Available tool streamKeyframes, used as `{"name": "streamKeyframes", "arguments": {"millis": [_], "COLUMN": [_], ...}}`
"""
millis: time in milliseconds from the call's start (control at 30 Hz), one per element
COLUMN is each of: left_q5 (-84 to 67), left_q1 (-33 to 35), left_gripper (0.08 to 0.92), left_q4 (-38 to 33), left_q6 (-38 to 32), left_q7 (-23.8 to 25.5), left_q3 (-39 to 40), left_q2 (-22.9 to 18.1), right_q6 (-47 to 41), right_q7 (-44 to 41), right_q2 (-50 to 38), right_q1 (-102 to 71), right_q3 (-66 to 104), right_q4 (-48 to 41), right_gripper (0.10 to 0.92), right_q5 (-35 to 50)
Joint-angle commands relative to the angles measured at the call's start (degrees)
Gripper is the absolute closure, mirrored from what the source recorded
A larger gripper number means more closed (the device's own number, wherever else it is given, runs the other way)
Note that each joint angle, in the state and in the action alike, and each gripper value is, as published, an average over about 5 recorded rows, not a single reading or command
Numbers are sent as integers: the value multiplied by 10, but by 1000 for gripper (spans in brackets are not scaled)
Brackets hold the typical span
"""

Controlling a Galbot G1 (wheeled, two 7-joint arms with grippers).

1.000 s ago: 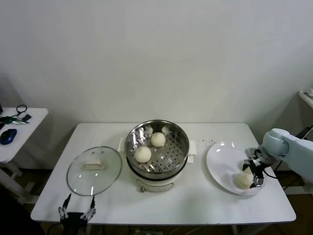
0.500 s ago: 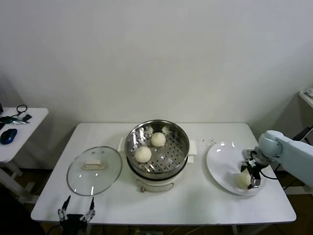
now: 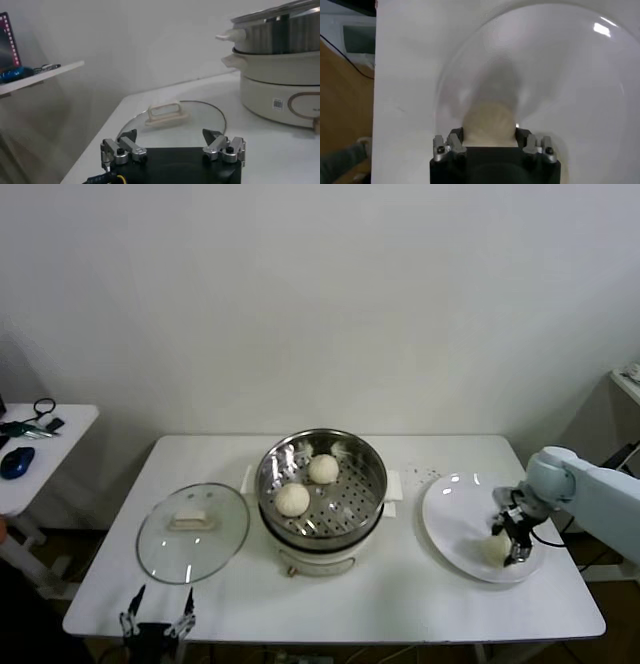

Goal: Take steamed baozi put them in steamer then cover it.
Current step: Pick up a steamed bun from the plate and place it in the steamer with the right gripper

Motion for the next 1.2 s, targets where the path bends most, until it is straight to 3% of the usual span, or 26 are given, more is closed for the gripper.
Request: {"name": "streamKeyframes", "arguments": {"millis": [33, 267, 633, 1200], "left_q5": [0, 0, -15, -17], "left_q1": [2, 10, 19, 20], "left_gripper": [177, 177, 177, 177], "left_q4": [-1, -9, -11, -7], "left_q6": [-1, -1, 1, 2], "left_q7": [-1, -3, -13, -15], "left_q3": [1, 2, 2, -1], "left_q2": [1, 1, -5, 1], "right_q6": [120, 232, 419, 422], "right_q7": [-37, -73, -55, -45], "right_q2": [28, 102, 206, 359], "right_q1": [143, 296, 354, 283], "right_q3": [-73, -141, -122, -101], "right_q4": [18, 25, 79, 149], "right_gripper": [355, 353, 355, 353], "right_q5": [-5, -22, -184, -176]}}
